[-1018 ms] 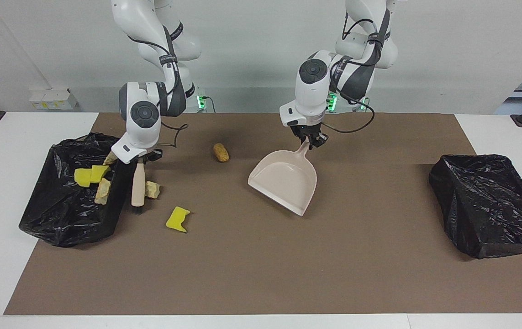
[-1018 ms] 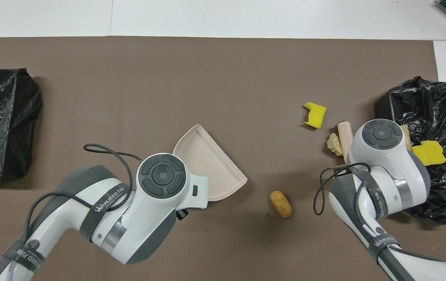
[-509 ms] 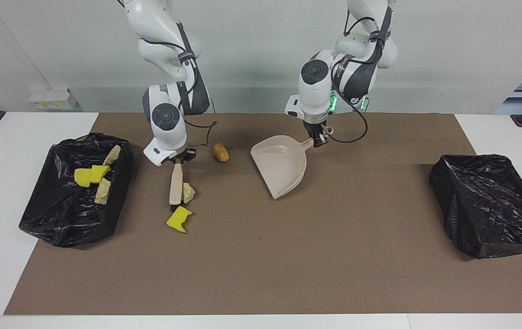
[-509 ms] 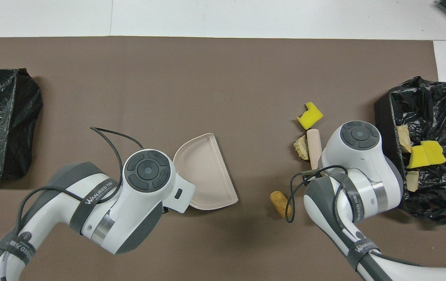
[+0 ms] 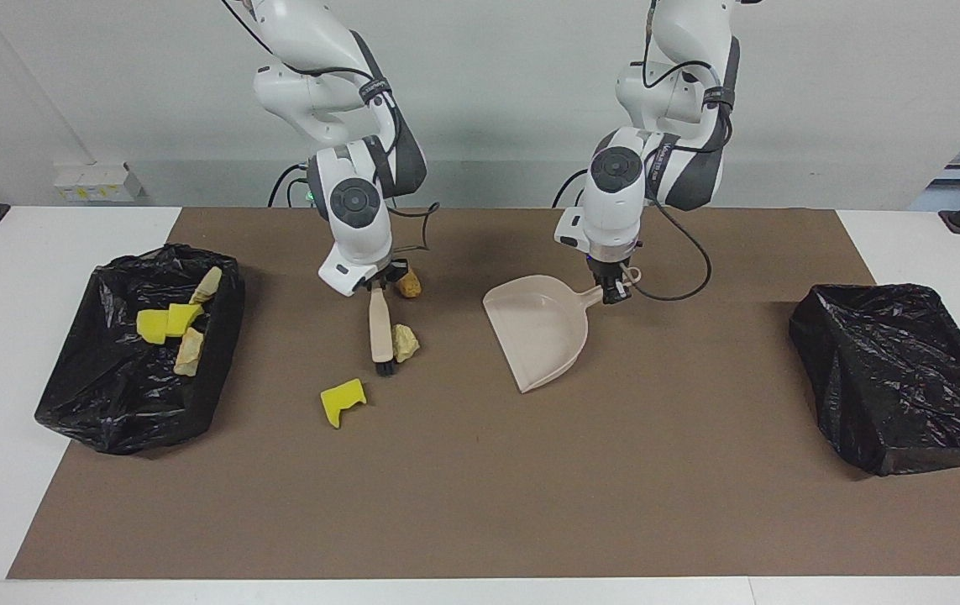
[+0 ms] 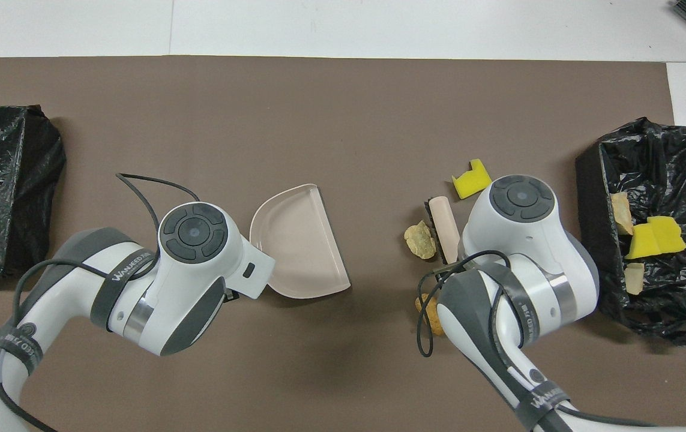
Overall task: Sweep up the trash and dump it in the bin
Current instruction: 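Sweep the brush with the right gripper pushing sponge and bread toward the dustpan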
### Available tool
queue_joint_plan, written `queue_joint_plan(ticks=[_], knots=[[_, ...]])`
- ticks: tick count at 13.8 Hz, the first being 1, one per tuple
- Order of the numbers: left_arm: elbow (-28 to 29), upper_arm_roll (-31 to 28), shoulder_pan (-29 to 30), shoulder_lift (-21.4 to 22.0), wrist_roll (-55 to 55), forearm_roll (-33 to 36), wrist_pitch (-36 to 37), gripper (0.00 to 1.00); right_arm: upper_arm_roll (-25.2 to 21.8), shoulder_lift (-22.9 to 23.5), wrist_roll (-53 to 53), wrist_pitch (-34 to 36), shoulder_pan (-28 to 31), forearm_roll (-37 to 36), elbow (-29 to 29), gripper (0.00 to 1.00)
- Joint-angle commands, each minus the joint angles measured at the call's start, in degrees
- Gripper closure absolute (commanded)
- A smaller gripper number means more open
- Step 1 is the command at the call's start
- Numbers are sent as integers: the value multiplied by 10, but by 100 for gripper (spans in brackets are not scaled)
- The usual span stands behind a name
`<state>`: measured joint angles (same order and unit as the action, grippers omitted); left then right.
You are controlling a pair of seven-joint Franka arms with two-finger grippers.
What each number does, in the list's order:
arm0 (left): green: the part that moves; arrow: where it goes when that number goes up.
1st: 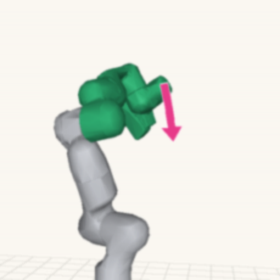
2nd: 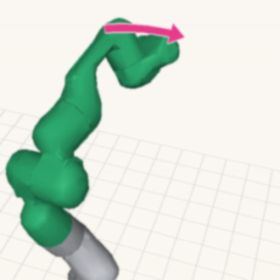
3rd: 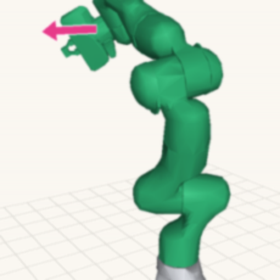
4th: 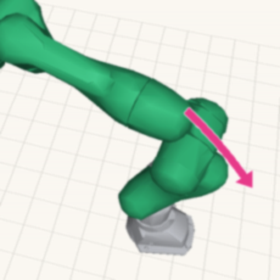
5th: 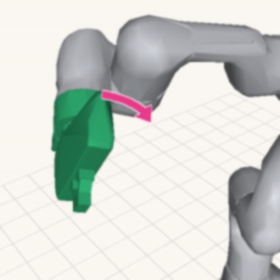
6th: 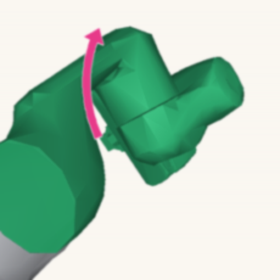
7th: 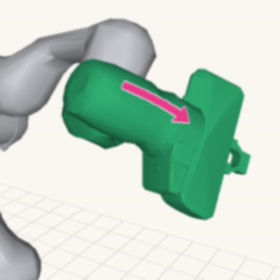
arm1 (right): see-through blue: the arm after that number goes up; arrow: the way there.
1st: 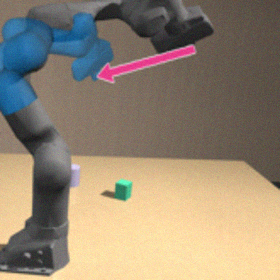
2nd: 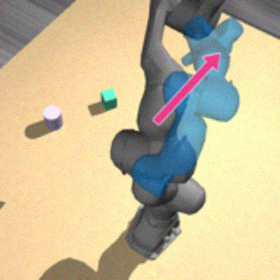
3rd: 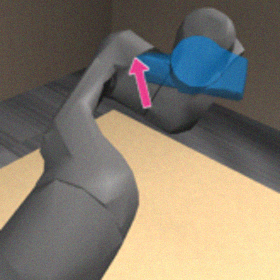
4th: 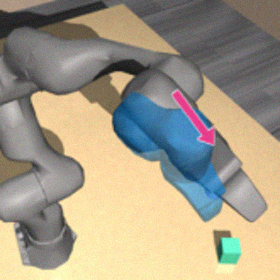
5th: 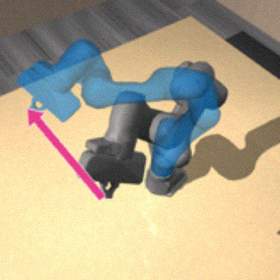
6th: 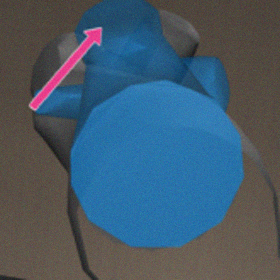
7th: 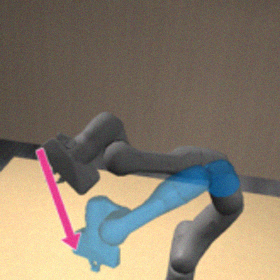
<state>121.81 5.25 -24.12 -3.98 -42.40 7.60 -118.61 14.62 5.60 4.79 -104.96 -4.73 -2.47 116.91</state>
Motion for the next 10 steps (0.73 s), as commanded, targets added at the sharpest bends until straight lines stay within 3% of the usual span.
queue_joint_plan(ticks=[1, 3, 5, 7, 10], knots=[[-3, 3, 0, -2, -2, 17, -13, 100, -1, 26, -27, -10, 13, -73, -39, 100], [1, 4, -3, 0, -2, 35, -14, 100, -30, 47, -32, -63, 20, -110, -40, 100], [2, 4, -3, 0, -2, 35, -12, 100, -51, 87, -34, -116, 20, -207, -55, 100], [4, 4, -3, 1, -2, 35, -14, 100, -68, 131, -41, -126, 20, -255, -95, 100], [4, 5, -3, 1, -2, 35, -14, 100, -70, 126, -49, -112, 19, -253, -84, 100]])
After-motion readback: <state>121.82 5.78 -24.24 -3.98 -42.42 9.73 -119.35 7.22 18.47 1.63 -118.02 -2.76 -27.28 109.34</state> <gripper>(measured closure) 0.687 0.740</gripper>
